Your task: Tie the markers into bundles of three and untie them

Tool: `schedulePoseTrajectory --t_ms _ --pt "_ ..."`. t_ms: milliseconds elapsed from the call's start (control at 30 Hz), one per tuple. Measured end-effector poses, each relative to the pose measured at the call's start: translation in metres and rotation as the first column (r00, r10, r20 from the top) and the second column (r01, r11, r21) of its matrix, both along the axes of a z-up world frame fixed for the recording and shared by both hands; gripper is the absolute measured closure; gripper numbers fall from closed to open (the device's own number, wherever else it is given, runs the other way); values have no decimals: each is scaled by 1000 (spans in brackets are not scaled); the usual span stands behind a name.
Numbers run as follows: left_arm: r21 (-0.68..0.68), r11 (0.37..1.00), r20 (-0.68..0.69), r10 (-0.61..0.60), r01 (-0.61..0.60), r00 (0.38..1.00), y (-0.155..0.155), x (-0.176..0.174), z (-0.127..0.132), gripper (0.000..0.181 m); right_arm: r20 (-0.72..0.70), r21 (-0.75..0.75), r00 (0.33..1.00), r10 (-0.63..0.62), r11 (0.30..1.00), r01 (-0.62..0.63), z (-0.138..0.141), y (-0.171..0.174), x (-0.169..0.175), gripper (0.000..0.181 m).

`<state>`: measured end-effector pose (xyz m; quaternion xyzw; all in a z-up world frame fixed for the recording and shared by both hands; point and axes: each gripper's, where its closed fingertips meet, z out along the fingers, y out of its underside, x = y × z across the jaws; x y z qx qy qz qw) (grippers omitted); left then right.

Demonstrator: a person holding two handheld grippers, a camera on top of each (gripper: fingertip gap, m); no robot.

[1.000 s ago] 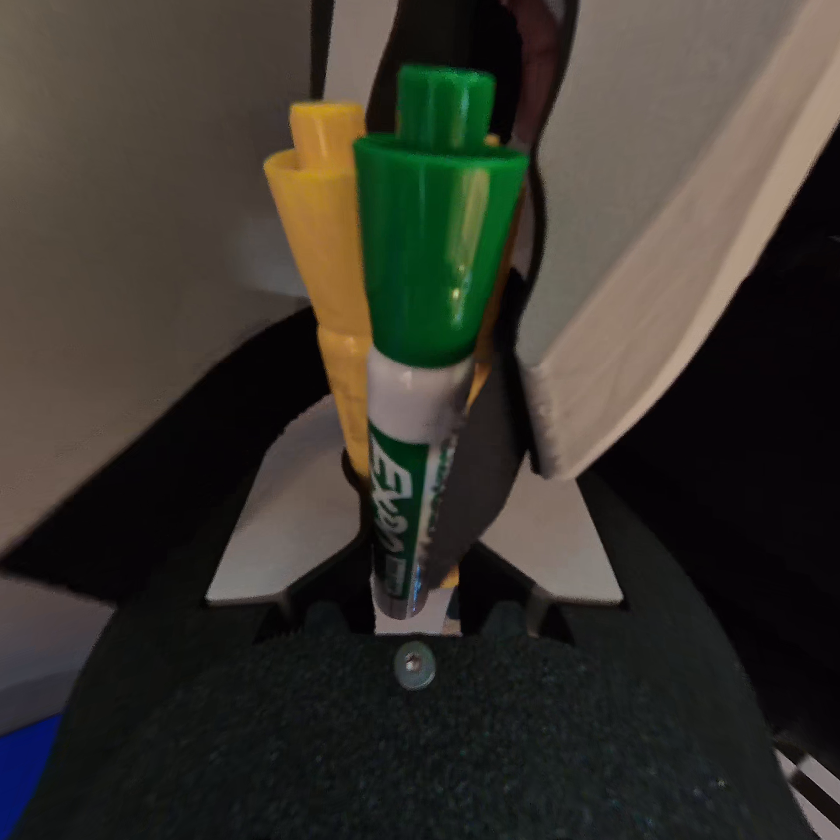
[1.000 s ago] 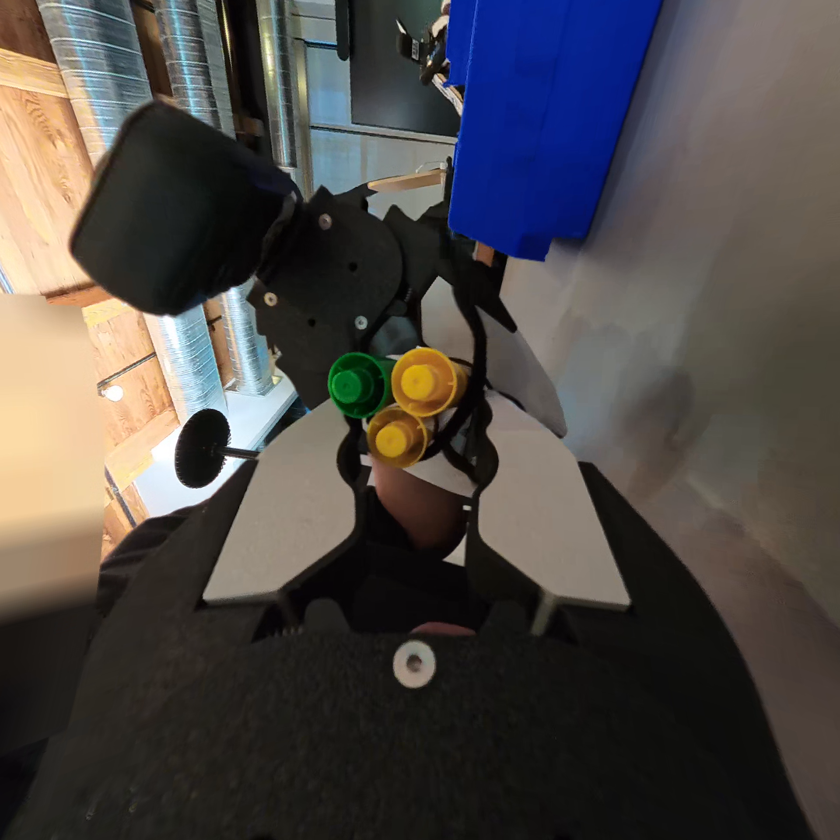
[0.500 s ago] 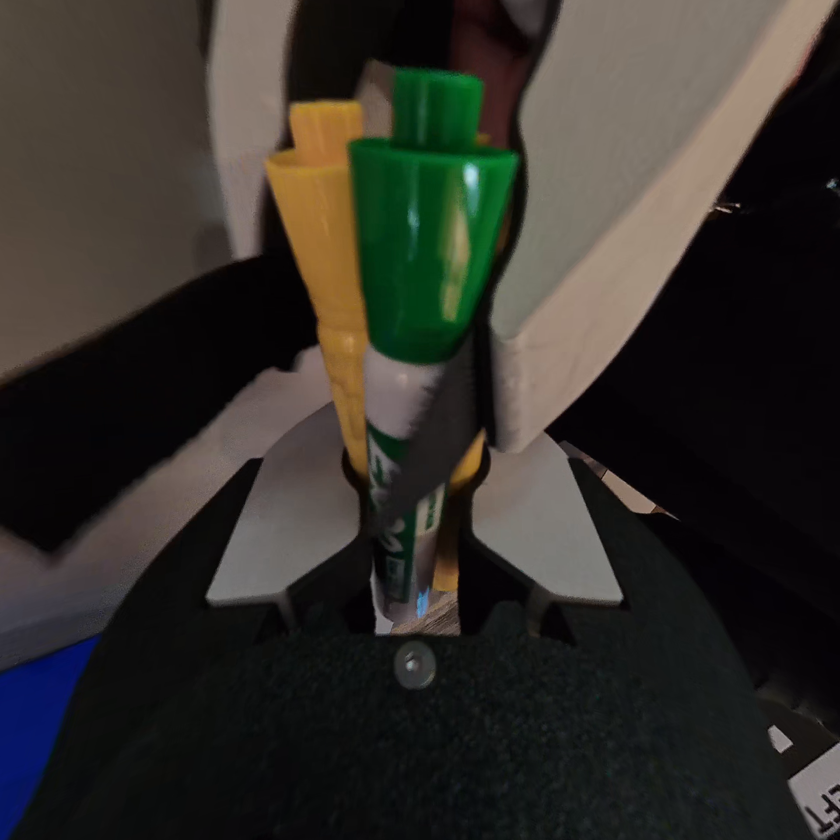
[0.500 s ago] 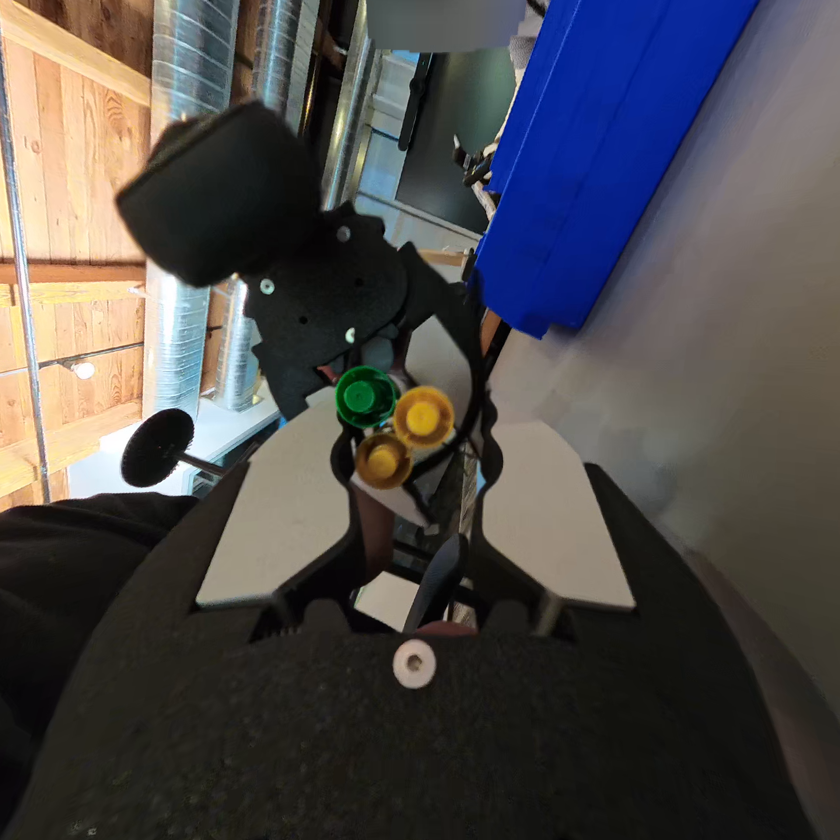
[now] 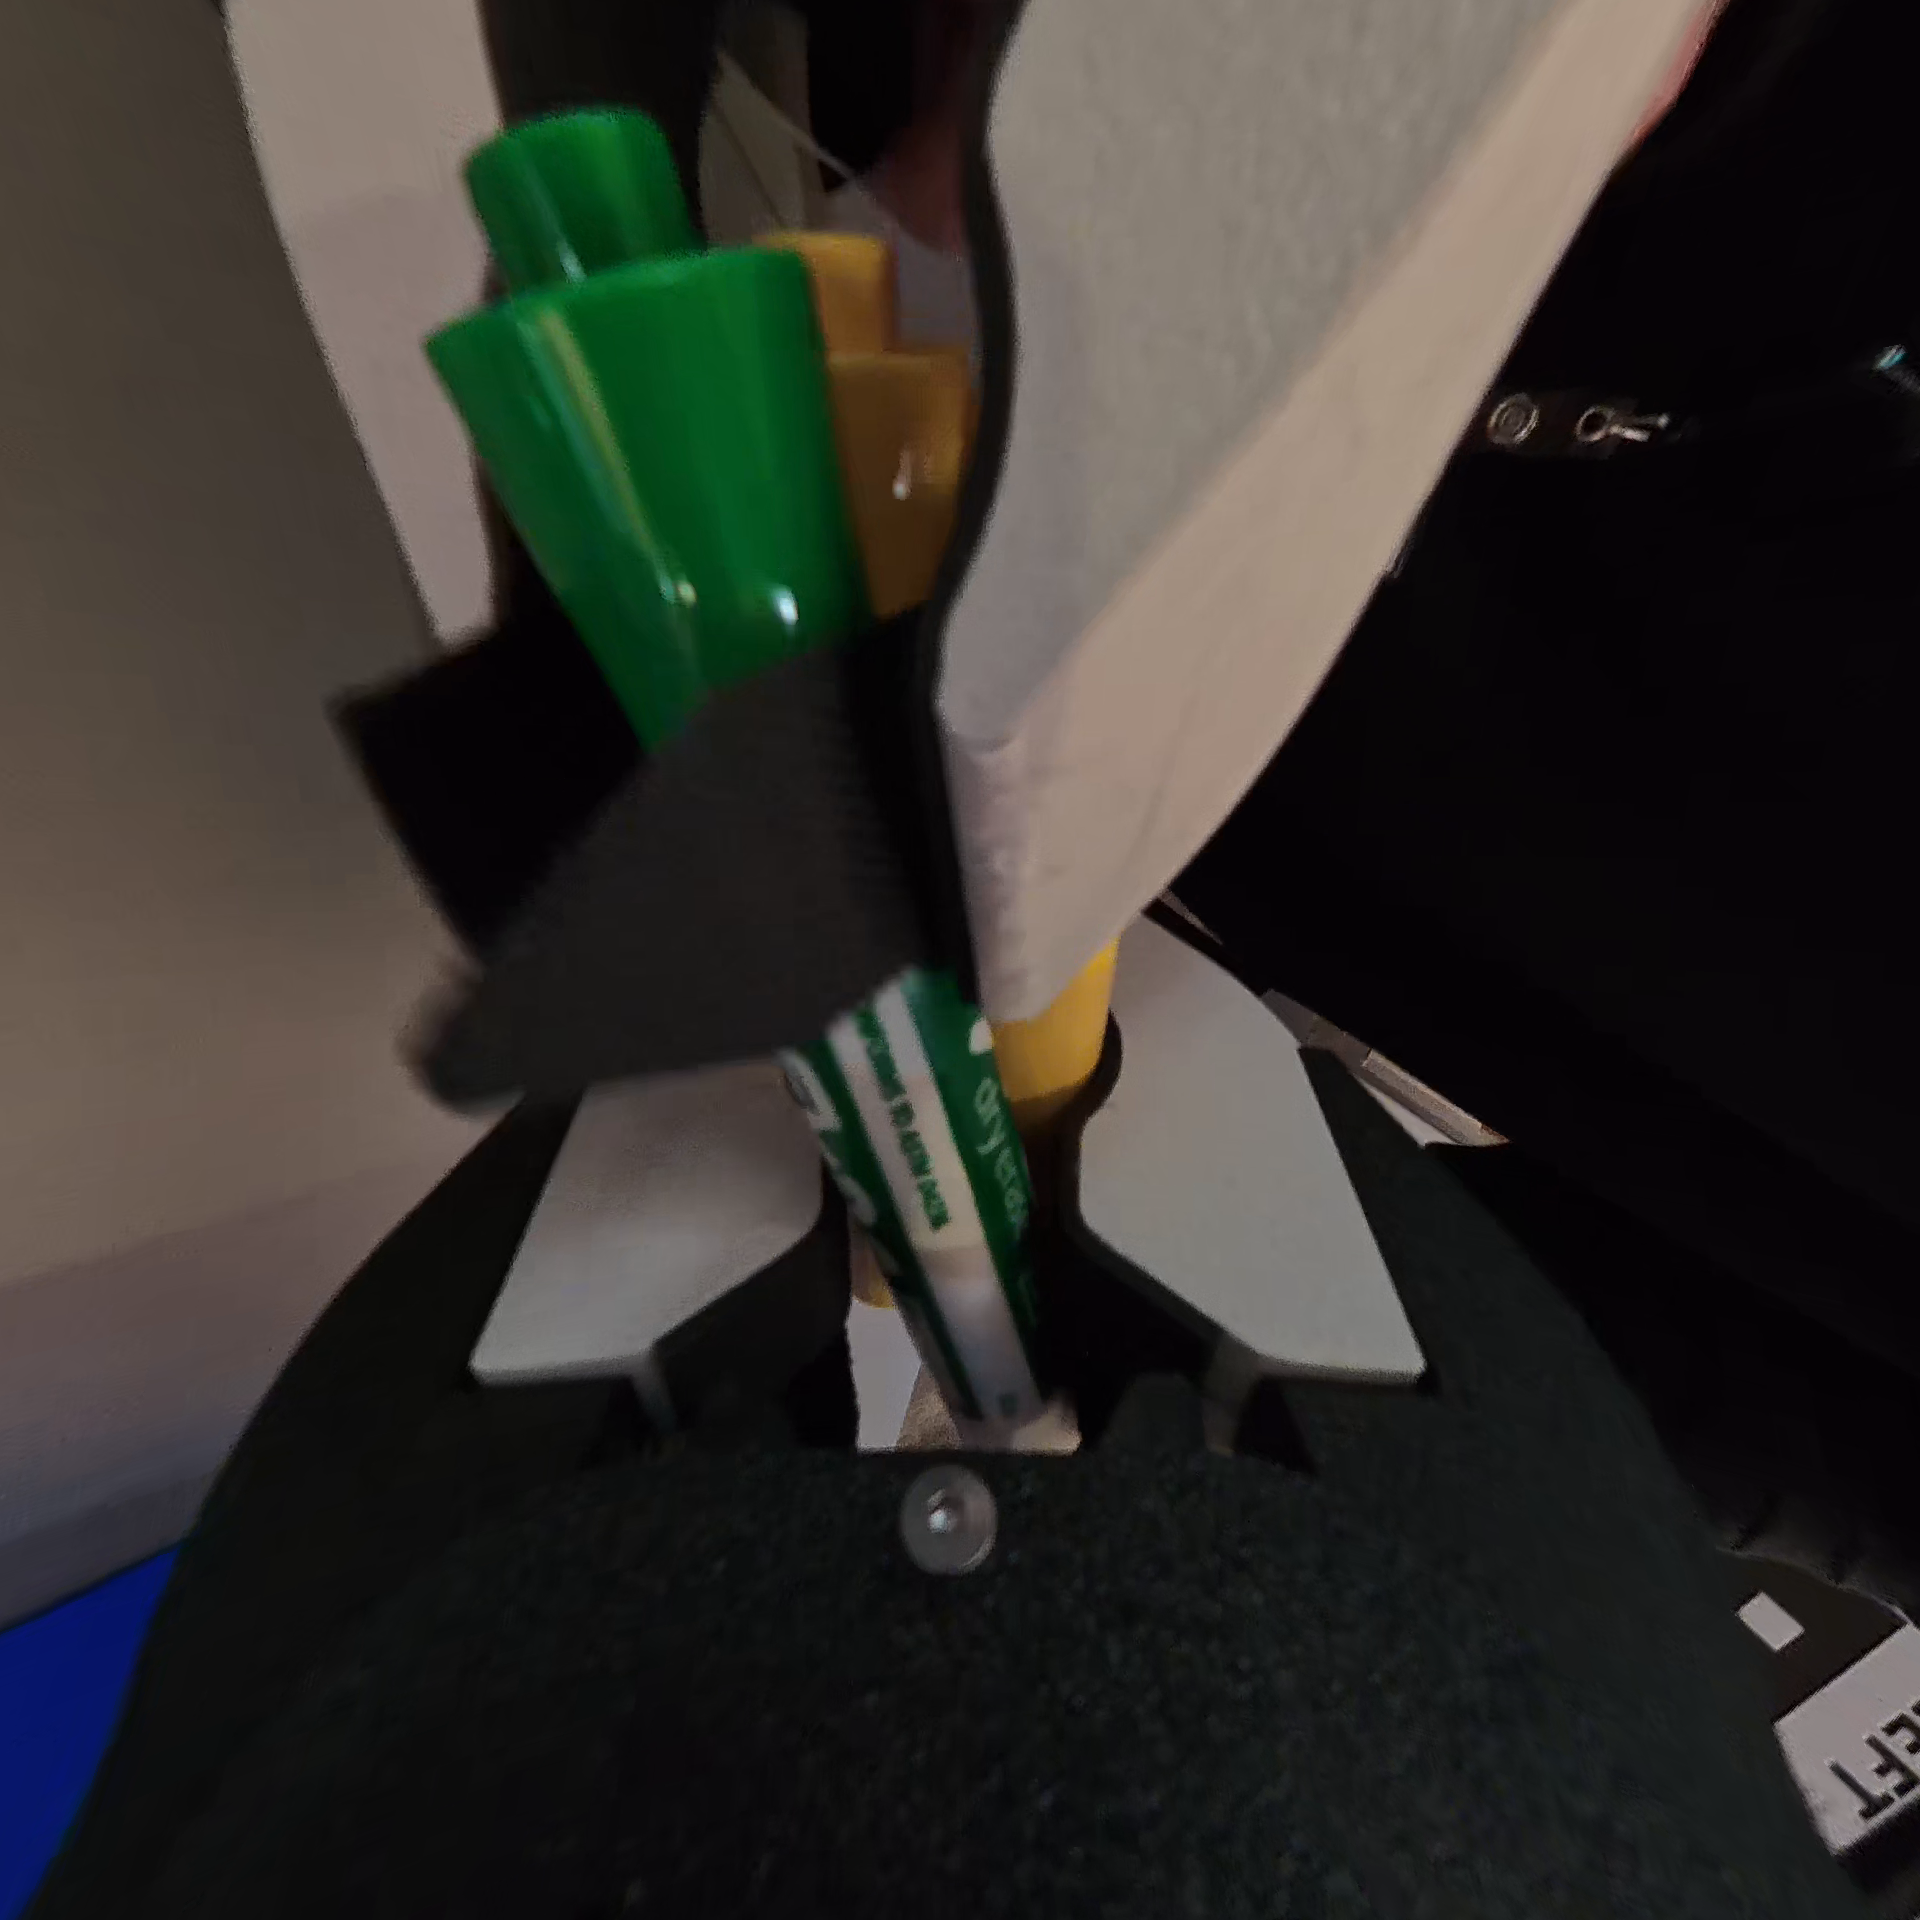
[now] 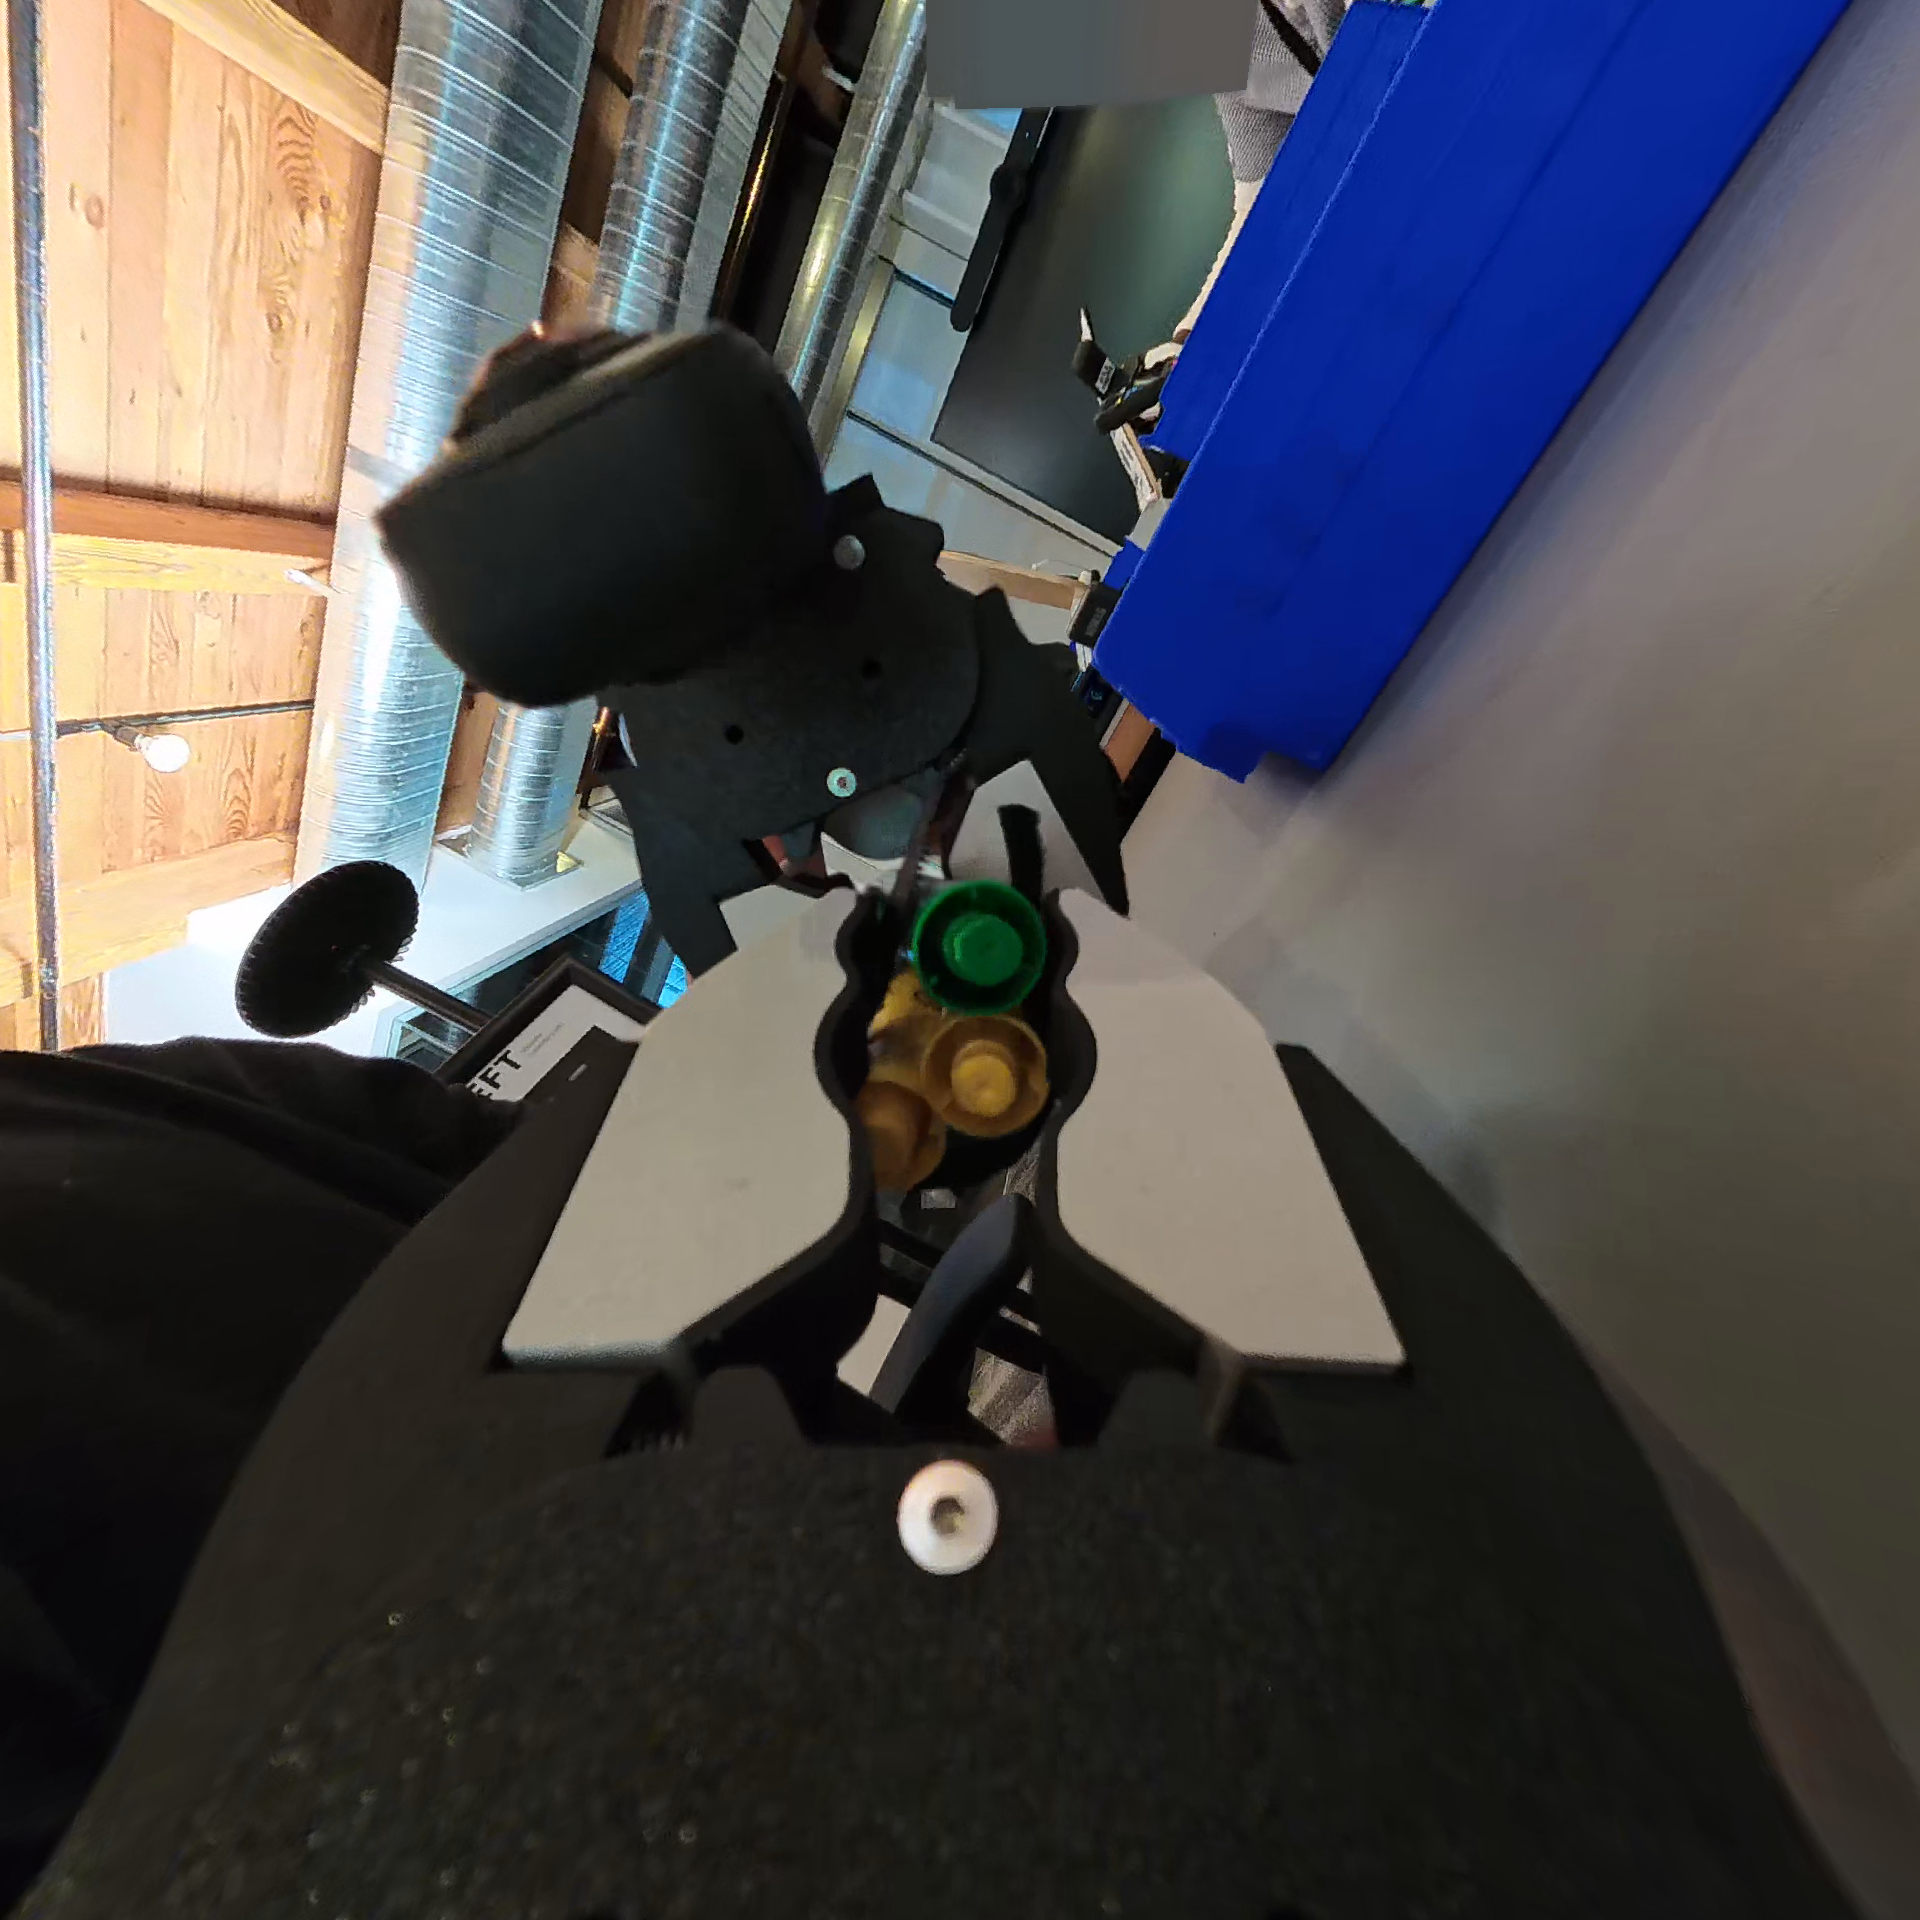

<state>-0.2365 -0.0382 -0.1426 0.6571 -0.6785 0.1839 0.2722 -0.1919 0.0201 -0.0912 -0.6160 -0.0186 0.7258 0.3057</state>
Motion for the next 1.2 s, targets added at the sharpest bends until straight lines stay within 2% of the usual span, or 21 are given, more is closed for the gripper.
schedulePoseTrajectory --t_ms 167,600,900,1200 --pt "-12 1000 -6 -12 12 1000 -2 -2 -2 140 26 27 1000 16 1000 -16 -1 -2 5 153" --pt "-31 999 -21 -31 30 999 -4 -5 -7 140 327 248 944 33 961 -120 0 -8 4 159" --pt "-30 999 -20 -35 34 999 -3 -3 -8 140 396 293 916 59 938 -186 6 -10 4 162" --pt "-36 999 -27 -28 27 999 -2 -4 -10 140 564 346 825 33 898 -272 -1 -13 5 163"
